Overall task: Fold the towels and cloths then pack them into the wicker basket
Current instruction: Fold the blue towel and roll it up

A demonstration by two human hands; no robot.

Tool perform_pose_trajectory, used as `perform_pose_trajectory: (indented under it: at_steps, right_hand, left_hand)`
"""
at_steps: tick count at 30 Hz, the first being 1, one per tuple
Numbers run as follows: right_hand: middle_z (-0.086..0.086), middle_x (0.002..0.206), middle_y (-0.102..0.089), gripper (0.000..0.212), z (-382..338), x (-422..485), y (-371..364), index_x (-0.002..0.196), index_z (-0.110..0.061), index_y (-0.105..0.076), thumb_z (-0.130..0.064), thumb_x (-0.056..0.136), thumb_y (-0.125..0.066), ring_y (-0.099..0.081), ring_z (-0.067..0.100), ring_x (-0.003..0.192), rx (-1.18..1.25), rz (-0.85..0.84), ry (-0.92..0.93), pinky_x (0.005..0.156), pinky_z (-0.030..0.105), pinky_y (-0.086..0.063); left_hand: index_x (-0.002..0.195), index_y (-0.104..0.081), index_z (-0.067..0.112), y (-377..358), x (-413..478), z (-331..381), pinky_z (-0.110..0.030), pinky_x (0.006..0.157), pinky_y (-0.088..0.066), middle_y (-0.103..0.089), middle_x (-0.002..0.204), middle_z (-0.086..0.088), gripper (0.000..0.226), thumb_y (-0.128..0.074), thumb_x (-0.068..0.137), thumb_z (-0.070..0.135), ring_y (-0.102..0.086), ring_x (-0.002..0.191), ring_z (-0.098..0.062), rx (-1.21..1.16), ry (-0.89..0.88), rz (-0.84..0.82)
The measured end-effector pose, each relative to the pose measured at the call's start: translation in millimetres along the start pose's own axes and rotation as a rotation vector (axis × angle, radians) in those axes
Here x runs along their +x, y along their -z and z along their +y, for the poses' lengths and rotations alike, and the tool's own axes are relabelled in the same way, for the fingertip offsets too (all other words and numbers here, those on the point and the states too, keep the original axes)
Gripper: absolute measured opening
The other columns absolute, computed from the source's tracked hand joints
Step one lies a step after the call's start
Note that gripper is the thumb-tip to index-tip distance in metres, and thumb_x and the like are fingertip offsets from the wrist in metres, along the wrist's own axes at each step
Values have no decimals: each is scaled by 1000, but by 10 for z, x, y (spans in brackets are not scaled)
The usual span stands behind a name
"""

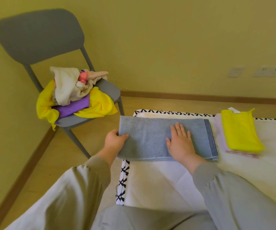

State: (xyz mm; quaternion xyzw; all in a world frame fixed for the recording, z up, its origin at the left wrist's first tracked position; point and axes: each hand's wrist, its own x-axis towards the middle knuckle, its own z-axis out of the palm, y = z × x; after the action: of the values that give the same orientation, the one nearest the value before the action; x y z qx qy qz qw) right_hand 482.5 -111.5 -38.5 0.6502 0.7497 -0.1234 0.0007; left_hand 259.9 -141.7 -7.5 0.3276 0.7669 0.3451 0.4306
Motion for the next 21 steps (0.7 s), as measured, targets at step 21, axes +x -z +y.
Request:
perform_pose_trajectory:
  at_steps: [21]
  right_hand:
    - [5,116,-58,55,-760,-634,2304,131,-15,-46,1,81,-63,-54,17,110,992,212,222,83,24,-40]
  left_hand:
    - [122,-61,23,834,-1560,1804,-36,81,-48,-67,108,-3,42,-48,89,2,-57,101,-26,724,-960,-22]
